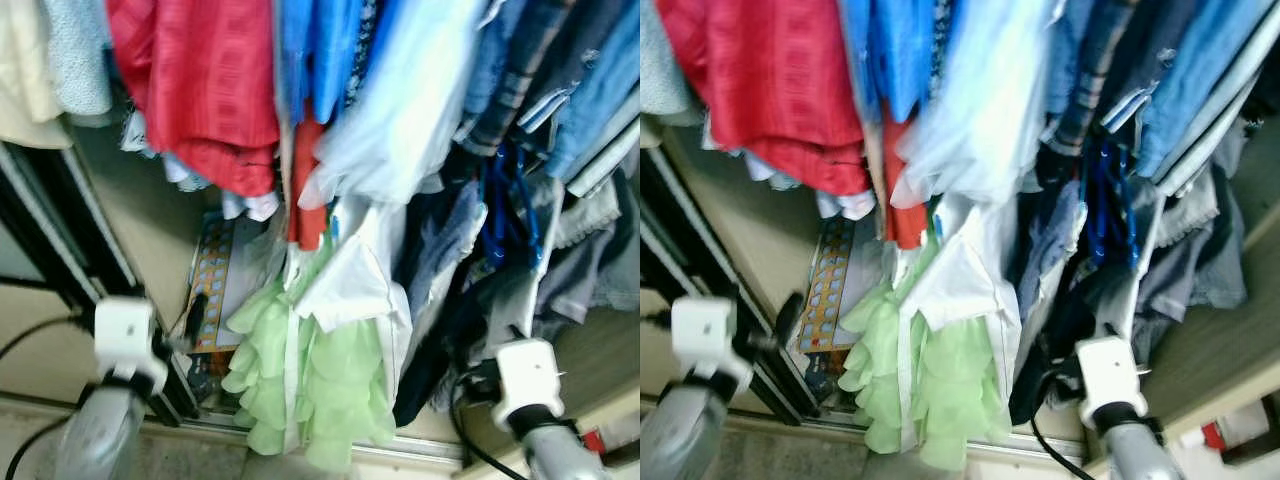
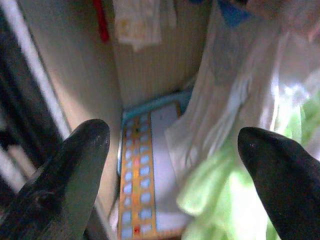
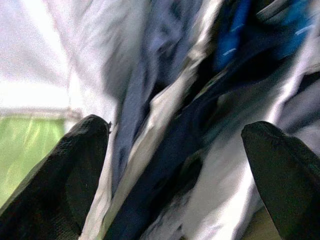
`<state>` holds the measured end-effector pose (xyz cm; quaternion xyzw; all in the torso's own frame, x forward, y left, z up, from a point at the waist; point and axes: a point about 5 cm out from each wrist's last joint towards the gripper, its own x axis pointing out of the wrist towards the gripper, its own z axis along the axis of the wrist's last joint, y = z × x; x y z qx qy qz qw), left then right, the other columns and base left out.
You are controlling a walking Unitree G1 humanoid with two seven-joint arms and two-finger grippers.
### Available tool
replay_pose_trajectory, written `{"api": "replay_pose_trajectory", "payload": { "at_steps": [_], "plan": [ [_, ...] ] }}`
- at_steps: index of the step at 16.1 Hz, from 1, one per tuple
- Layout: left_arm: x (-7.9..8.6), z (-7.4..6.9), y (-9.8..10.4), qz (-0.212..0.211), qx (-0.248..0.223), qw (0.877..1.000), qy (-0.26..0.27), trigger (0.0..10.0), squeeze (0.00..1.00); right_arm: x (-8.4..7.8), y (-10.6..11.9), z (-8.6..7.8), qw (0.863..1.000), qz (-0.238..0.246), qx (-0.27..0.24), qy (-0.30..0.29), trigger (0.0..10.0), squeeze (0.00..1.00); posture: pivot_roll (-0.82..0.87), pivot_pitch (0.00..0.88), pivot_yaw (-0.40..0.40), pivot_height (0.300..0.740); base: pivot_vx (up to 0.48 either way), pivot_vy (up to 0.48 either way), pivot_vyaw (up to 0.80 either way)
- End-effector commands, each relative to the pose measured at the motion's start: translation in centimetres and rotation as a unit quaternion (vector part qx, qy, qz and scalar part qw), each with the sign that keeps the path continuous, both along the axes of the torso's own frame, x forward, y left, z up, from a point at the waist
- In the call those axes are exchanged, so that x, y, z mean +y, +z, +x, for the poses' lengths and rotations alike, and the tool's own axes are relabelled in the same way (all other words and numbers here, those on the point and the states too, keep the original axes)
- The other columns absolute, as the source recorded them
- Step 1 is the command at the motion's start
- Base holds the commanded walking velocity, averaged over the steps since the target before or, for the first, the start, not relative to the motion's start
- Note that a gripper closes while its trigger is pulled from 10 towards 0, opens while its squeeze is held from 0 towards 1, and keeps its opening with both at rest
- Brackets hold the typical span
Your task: Clean up the room
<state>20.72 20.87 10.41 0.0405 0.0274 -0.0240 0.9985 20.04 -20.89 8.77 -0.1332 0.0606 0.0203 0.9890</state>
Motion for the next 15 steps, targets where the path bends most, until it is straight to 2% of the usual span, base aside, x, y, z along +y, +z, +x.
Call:
{"api": "replay_pose_trajectory", "payload": {
  "at_steps": [1,2,4,6,9,11,12,13,14,15],
  "plan": [
    [0.2,-0.4,0.3,-0.007,-0.002,1.000,0.007,10.0,0.00,0.0,1.8,0.6,0.999,0.007,-0.031,-0.006,10.0,0.00,0.00,0.000,-0.034,0.740,0.000,0.000,0.00],
    [0.2,-1.2,0.3,-0.021,0.002,1.000,0.013,10.0,0.00,0.6,3.5,1.5,0.998,0.018,-0.061,0.002,10.0,0.00,0.01,0.000,-0.041,0.740,0.000,0.000,0.00],
    [-0.3,-1.0,0.6,-0.008,-0.005,1.000,-0.013,10.0,0.00,2.3,4.8,3.1,0.995,0.041,-0.085,0.018,10.0,0.00,0.02,0.000,-0.043,0.740,0.000,0.000,0.00],
    [-0.3,-0.7,0.9,-0.003,-0.005,1.000,-0.013,10.0,0.00,2.5,4.9,3.5,0.995,0.040,-0.086,0.016,10.0,0.00,0.02,0.000,-0.039,0.740,0.000,0.000,0.00],
    [-1.1,-0.6,0.1,-0.009,0.021,1.000,-0.016,10.0,0.00,2.2,4.4,5.1,0.996,0.019,-0.084,-0.028,10.0,0.00,0.02,0.000,-0.007,0.740,0.000,0.000,0.00],
    [-1.8,-0.3,0.6,-0.002,0.007,1.000,-0.031,10.0,0.00,2.6,4.8,5.9,0.996,0.013,-0.088,-0.027,10.0,0.00,0.02,0.000,-0.008,0.740,0.000,0.000,0.00],
    [-1.8,-0.1,0.9,0.005,0.003,0.999,-0.032,10.0,0.00,2.6,4.9,5.9,0.996,0.007,-0.087,-0.024,10.0,0.00,0.02,0.000,-0.008,0.740,0.000,0.000,0.00],
    [-1.4,-0.1,1.1,0.019,-0.004,1.000,-0.017,10.0,0.00,2.4,4.5,5.5,0.997,0.023,-0.075,-0.009,10.0,0.00,0.03,0.000,-0.014,0.740,0.000,0.000,0.00],
    [-0.8,-0.4,1.4,0.024,-0.020,1.000,0.004,10.0,0.00,2.1,3.9,4.5,0.997,0.048,-0.054,-0.010,10.0,0.00,0.03,0.000,-0.022,0.740,0.000,0.000,0.00],
    [-0.5,-0.8,1.3,0.028,-0.024,0.999,0.008,10.0,0.00,1.9,3.0,3.6,0.998,0.052,-0.034,-0.017,10.0,0.00,0.03,0.000,-0.031,0.740,0.000,0.000,0.00]
  ]
}}
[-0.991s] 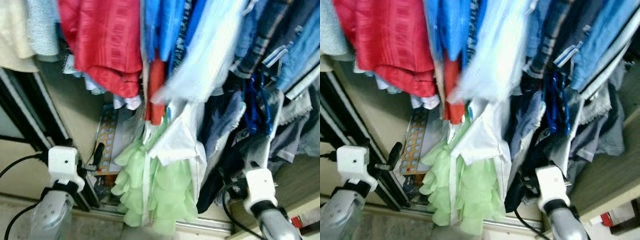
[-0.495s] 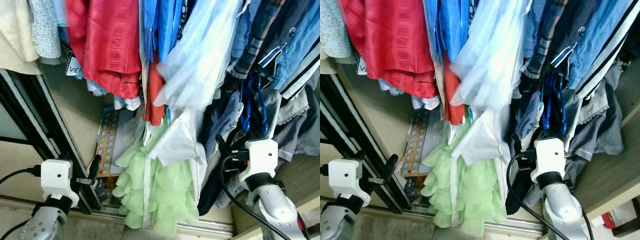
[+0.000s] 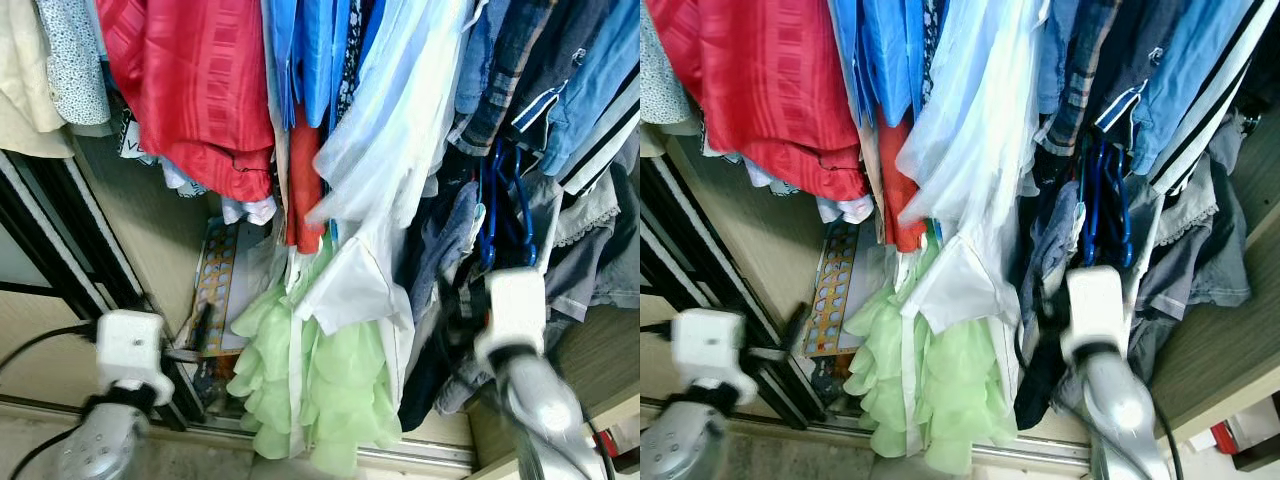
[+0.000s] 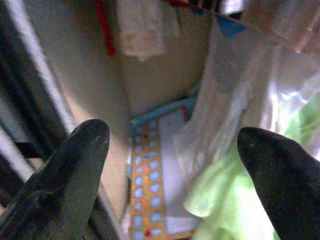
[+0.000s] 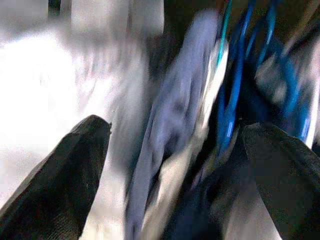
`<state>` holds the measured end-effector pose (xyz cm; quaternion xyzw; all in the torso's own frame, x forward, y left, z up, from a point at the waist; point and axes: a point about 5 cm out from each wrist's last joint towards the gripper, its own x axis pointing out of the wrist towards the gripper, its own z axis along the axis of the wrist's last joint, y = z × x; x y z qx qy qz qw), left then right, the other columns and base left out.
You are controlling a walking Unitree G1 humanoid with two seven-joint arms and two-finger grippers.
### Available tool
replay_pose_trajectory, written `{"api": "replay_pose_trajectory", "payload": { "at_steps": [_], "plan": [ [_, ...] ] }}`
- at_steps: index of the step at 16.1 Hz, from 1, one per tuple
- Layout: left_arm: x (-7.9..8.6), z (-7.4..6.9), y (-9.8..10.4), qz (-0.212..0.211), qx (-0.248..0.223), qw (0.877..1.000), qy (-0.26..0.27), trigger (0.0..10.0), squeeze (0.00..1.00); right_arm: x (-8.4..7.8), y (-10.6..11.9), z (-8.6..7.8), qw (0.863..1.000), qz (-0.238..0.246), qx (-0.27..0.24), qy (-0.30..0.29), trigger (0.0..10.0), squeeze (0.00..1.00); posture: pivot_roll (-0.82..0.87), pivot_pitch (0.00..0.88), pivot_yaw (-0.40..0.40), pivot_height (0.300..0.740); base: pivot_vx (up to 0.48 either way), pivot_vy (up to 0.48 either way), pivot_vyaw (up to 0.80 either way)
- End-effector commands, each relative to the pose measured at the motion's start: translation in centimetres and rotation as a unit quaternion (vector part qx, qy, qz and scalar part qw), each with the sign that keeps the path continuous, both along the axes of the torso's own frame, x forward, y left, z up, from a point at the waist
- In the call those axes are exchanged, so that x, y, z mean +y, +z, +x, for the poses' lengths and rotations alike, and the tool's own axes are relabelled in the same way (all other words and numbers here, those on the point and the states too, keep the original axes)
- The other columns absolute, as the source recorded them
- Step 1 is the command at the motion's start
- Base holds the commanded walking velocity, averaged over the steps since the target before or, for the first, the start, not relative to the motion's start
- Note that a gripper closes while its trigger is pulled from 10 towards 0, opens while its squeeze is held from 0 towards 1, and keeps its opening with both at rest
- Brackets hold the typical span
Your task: Clean up the room
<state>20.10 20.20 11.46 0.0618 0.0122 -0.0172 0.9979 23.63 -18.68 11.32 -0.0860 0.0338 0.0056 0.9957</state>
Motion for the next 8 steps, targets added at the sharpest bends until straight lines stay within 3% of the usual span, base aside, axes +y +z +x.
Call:
{"api": "replay_pose_trajectory", "payload": {
  "at_steps": [1,3,4,7,8],
  "plan": [
    [0.2,-0.7,0.0,0.003,-0.002,1.000,0.013,10.0,0.00,-0.5,-0.4,-1.1,1.000,0.000,0.017,-0.014,10.0,0.00,0.03,0.000,-0.040,0.740,0.000,0.000,0.00],
    [0.0,-1.5,-0.8,0.005,0.010,1.000,0.018,10.0,0.00,-0.9,-1.4,-2.1,0.999,-0.027,0.029,-0.024,10.0,0.00,0.03,0.000,-0.048,0.740,0.000,0.000,0.00],
    [0.0,-2.0,-1.2,0.008,0.018,1.000,0.023,10.0,0.00,-1.2,-1.4,-2.5,0.999,-0.010,0.032,-0.026,10.0,0.00,0.03,0.003,-0.050,0.740,0.000,0.000,0.00],
    [0.3,-2.6,-1.9,0.001,0.042,0.998,0.041,10.0,0.00,-2.4,-1.0,-2.6,0.998,-0.027,0.040,-0.038,10.0,0.00,0.01,0.009,-0.049,0.740,0.000,0.000,0.00],
    [-0.1,-2.1,-1.8,0.044,0.031,0.998,0.041,10.0,0.00,-2.5,-0.9,-2.4,0.998,-0.037,0.036,-0.039,10.0,0.00,0.01,0.003,-0.051,0.740,0.000,0.000,0.00]
  ]
}}
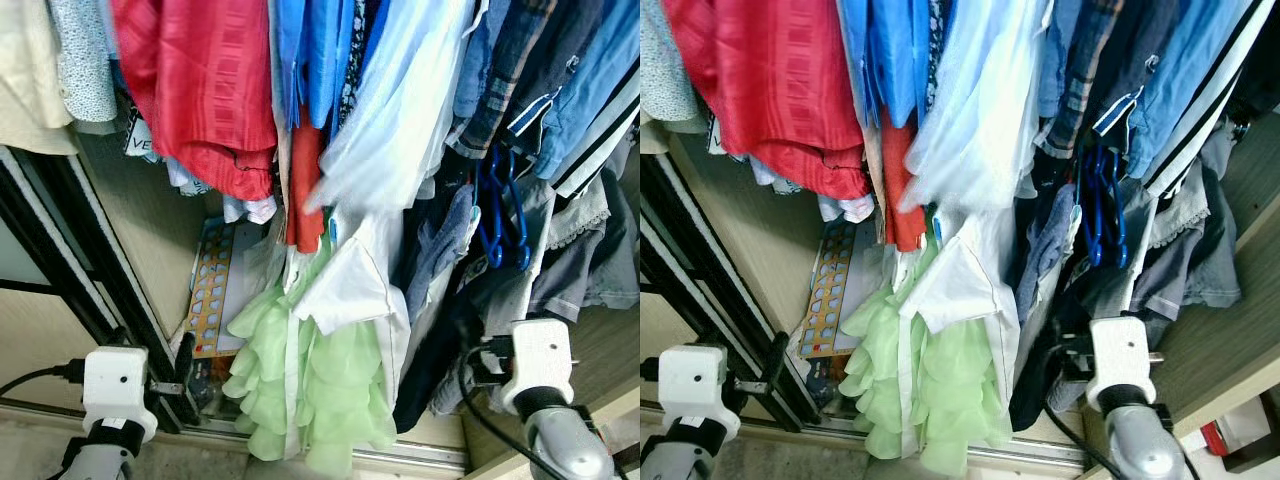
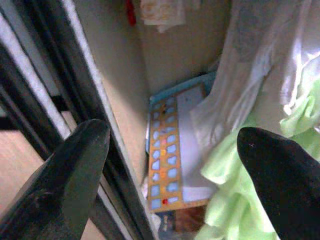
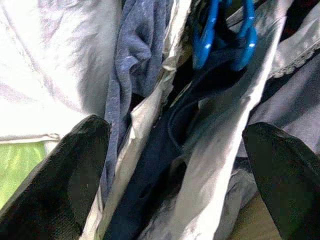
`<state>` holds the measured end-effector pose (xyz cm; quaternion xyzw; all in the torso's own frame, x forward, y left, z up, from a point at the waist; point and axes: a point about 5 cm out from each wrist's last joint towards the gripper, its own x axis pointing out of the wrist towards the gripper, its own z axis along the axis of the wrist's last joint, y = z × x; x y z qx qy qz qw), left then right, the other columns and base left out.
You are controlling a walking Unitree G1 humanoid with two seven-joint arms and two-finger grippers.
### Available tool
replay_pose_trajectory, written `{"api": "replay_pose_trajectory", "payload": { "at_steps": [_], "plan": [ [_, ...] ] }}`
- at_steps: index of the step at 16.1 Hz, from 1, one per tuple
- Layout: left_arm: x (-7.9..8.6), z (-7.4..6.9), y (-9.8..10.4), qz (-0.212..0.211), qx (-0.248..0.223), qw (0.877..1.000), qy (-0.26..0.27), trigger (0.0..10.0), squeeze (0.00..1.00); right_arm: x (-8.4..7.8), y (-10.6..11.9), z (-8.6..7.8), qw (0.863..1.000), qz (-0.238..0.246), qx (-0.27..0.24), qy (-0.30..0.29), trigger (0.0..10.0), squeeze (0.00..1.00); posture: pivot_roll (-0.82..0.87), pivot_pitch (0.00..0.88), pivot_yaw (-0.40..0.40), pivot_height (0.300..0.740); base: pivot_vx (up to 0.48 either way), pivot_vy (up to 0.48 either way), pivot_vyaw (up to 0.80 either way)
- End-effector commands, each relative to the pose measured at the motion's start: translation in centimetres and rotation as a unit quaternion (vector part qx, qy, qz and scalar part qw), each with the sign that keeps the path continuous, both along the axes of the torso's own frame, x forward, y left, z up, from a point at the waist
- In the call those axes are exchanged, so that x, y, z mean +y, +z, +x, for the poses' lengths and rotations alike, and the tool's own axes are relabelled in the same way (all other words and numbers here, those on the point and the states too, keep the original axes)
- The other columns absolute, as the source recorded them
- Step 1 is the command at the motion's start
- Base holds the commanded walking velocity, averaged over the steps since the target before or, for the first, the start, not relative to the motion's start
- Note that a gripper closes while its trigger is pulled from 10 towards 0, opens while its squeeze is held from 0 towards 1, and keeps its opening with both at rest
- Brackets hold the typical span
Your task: Clean up the room
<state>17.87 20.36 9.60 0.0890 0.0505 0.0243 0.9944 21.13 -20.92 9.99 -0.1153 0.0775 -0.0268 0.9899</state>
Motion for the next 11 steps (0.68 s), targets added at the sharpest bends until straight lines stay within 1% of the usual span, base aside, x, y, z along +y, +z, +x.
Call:
{"api": "replay_pose_trajectory", "payload": {
  "at_steps": [1,2,3,5,6,8,10,11],
  "plan": [
    [-0.5,0.3,0.0,-0.003,-0.005,1.000,-0.006,10.0,0.00,0.1,0.6,0.3,1.000,-0.002,-0.012,0.005,10.0,0.00,0.01,0.000,-0.052,0.740,0.000,0.000,0.00],
    [-0.9,0.7,0.4,-0.032,-0.016,0.999,-0.022,10.0,0.00,1.0,1.0,0.6,0.999,-0.008,-0.022,0.028,10.0,0.00,0.01,0.000,-0.055,0.740,0.000,0.000,0.80],
    [-1.3,0.9,0.7,-0.034,-0.021,0.999,-0.036,10.0,0.00,1.5,1.0,0.8,0.999,-0.010,-0.024,0.039,10.0,0.00,0.01,0.000,-0.058,0.740,0.000,0.000,0.80],
    [-1.3,0.9,0.7,-0.030,-0.019,0.999,-0.035,10.0,0.00,1.5,1.0,0.8,0.999,-0.009,-0.022,0.041,10.0,0.00,0.01,0.000,-0.058,0.740,0.000,0.000,0.80],
    [-1.3,0.9,0.7,-0.014,-0.019,0.999,-0.025,10.0,0.00,1.6,1.0,0.9,0.999,-0.008,-0.022,0.049,10.0,0.00,0.01,0.000,-0.058,0.740,0.000,0.000,0.80],
    [-1.7,1.0,0.8,-0.018,-0.020,0.999,-0.039,10.0,0.00,1.8,1.1,1.0,0.998,-0.008,-0.024,0.059,10.0,0.00,0.01,0.000,-0.058,0.740,0.000,0.000,0.80],
    [-1.8,1.3,0.9,-0.027,-0.025,0.998,-0.047,10.0,0.00,2.1,1.3,1.2,0.997,-0.020,-0.034,0.069,10.0,0.00,0.01,0.000,-0.053,0.740,0.000,0.000,0.80],
    [-1.7,1.5,0.9,-0.015,-0.028,0.999,-0.044,10.0,0.00,2.2,1.6,1.5,0.996,-0.033,-0.042,0.074,10.0,0.00,0.01,0.000,-0.051,0.740,0.000,0.000,0.80]
  ]
}}
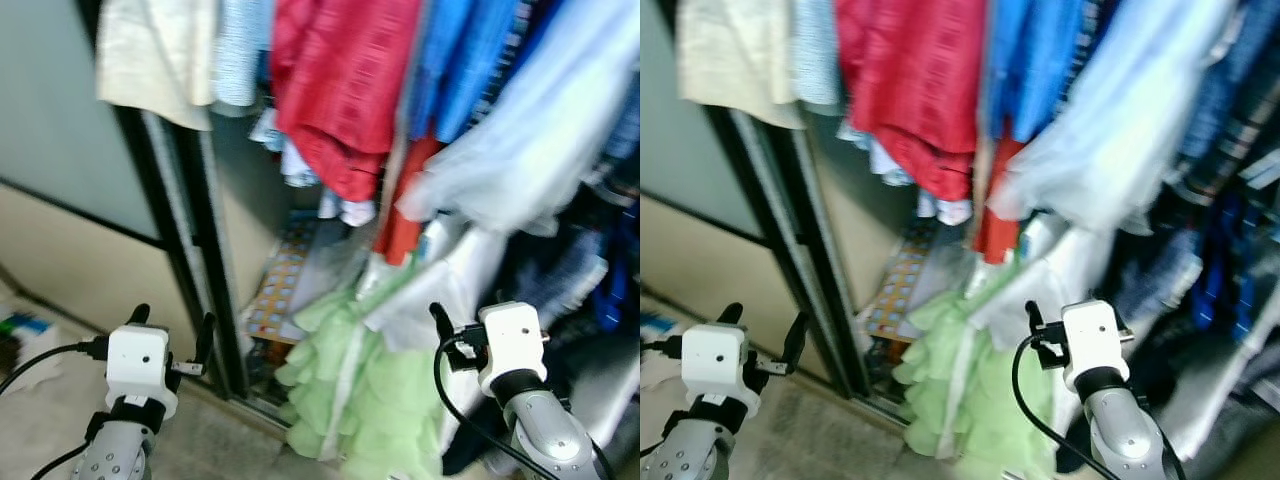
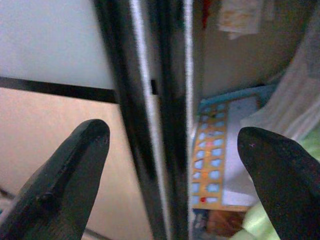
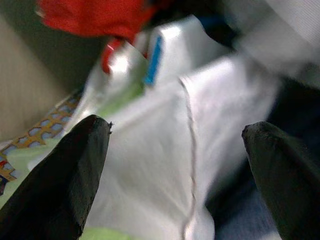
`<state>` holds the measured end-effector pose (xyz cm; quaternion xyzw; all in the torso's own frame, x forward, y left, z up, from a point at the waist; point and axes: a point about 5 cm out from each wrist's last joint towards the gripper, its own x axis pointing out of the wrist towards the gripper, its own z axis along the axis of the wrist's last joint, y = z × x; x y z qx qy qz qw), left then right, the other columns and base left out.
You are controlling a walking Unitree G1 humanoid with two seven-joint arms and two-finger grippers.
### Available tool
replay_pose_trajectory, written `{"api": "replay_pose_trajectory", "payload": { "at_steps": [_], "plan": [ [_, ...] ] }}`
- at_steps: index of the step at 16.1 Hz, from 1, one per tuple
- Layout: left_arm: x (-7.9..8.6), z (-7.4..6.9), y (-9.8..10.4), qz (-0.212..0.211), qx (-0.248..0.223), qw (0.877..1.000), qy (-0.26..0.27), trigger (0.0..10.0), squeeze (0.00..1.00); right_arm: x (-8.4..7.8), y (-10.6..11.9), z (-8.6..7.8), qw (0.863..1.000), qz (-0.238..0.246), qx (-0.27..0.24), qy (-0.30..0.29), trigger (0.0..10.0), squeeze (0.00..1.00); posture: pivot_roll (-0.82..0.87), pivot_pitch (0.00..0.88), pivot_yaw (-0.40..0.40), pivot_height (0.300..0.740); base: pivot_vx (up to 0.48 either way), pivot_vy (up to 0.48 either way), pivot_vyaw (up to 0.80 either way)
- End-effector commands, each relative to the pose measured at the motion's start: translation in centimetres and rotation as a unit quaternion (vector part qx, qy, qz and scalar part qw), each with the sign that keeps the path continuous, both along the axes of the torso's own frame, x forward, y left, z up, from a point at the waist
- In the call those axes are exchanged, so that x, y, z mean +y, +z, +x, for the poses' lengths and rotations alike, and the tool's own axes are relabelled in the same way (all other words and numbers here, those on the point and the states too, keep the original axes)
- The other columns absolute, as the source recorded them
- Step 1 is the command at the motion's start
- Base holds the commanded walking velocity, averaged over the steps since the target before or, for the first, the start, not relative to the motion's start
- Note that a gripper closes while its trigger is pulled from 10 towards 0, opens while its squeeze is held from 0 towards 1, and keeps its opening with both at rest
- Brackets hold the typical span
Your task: Clean up the room
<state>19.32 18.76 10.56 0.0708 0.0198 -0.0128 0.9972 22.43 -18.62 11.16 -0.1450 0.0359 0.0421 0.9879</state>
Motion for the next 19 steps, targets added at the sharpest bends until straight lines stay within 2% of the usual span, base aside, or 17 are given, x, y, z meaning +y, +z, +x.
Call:
{"api": "replay_pose_trajectory", "payload": {
  "at_steps": [1,3,5,7,9,13,16,18,19],
  "plan": [
    [-0.1,0.2,0.0,0.016,-0.004,1.000,-0.003,10.0,0.00,-0.1,0.5,0.5,1.000,-0.014,-0.014,-0.003,10.0,0.00,0.01,0.000,-0.045,0.740,0.000,0.000,0.80],
    [0.0,0.2,-0.1,0.009,0.001,1.000,0.008,10.0,0.00,-0.1,0.5,0.5,1.000,-0.019,-0.013,-0.003,10.0,0.00,0.01,0.000,-0.043,0.740,0.000,0.000,0.80],
    [0.3,0.1,0.0,0.025,0.004,0.999,0.033,10.0,0.00,0.2,0.4,0.5,1.000,-0.009,-0.008,0.002,10.0,0.00,0.01,0.000,-0.041,0.740,0.000,0.000,0.80],
    [0.1,-0.1,-0.1,-0.012,0.012,1.000,0.003,10.0,0.00,0.5,0.4,0.6,1.000,-0.010,-0.009,0.006,10.0,0.00,0.01,0.000,-0.041,0.740,0.000,0.000,0.80],
    [0.0,0.0,-0.1,0.006,0.004,1.000,0.005,10.0,0.00,0.5,0.3,0.6,1.000,-0.005,-0.007,0.006,10.0,0.00,0.01,0.000,-0.040,0.740,0.000,0.000,0.80],
    [0.0,-0.1,0.0,0.004,-0.006,1.000,0.008,10.0,0.00,0.5,0.2,0.5,1.000,-0.006,-0.003,0.000,10.0,0.00,0.01,0.002,-0.039,0.740,0.000,0.000,0.80],
    [-0.2,-0.1,-0.1,0.012,0.002,1.000,0.001,10.0,0.00,0.0,-0.6,0.6,0.999,0.003,0.029,-0.024,10.0,0.00,0.00,0.007,-0.040,0.740,0.000,0.000,0.00],
    [-0.4,0.0,-0.2,0.019,0.005,1.000,-0.005,10.0,0.00,0.3,-0.4,0.8,1.000,-0.007,0.018,-0.021,10.0,0.00,0.00,0.011,-0.039,0.740,0.000,0.000,0.00],
    [-0.4,0.0,-0.3,0.024,0.006,1.000,-0.006,10.0,0.00,0.6,-0.2,0.8,0.999,0.031,0.016,-0.016,10.0,0.00,0.00,0.012,-0.038,0.740,0.000,0.000,0.00]
  ]
}}
